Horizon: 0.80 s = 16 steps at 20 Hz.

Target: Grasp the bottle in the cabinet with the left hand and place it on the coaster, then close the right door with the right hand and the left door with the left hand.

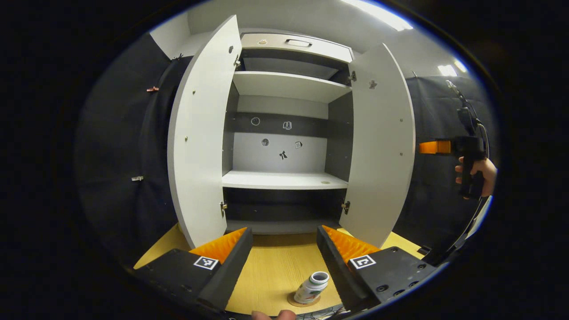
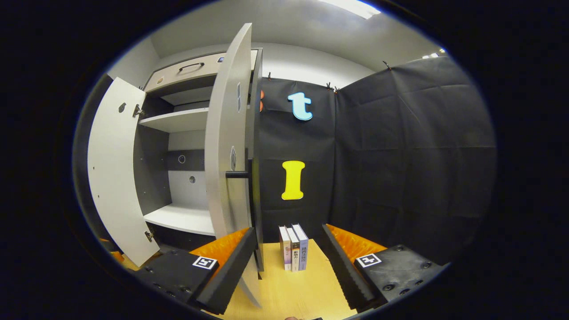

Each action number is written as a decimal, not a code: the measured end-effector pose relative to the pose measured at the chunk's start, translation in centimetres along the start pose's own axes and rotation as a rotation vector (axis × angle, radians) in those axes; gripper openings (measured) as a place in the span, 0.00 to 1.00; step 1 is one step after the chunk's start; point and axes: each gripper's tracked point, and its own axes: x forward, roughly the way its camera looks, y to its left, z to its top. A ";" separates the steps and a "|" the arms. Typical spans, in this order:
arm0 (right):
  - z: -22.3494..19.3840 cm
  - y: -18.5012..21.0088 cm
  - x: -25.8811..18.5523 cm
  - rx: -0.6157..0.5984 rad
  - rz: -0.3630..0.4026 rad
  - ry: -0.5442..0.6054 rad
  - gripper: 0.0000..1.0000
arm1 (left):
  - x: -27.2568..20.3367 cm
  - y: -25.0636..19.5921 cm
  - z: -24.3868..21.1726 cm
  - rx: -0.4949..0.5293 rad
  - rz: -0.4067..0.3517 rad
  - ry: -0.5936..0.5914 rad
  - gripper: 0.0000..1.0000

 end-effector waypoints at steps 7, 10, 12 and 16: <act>-0.6 0.5 1.4 0.095 0.025 0.029 0.97 | 0.4 2.9 2.9 -0.018 0.059 -0.030 0.92; -0.6 1.6 1.2 0.106 0.025 0.029 0.97 | 0.1 3.6 3.4 0.000 0.067 -0.042 0.92; -0.7 3.2 0.9 0.113 0.045 0.032 0.97 | 0.0 4.1 3.3 0.000 0.073 -0.039 0.92; -1.0 8.2 0.5 0.109 0.160 0.048 0.97 | -0.4 5.0 3.4 0.008 0.083 -0.041 0.92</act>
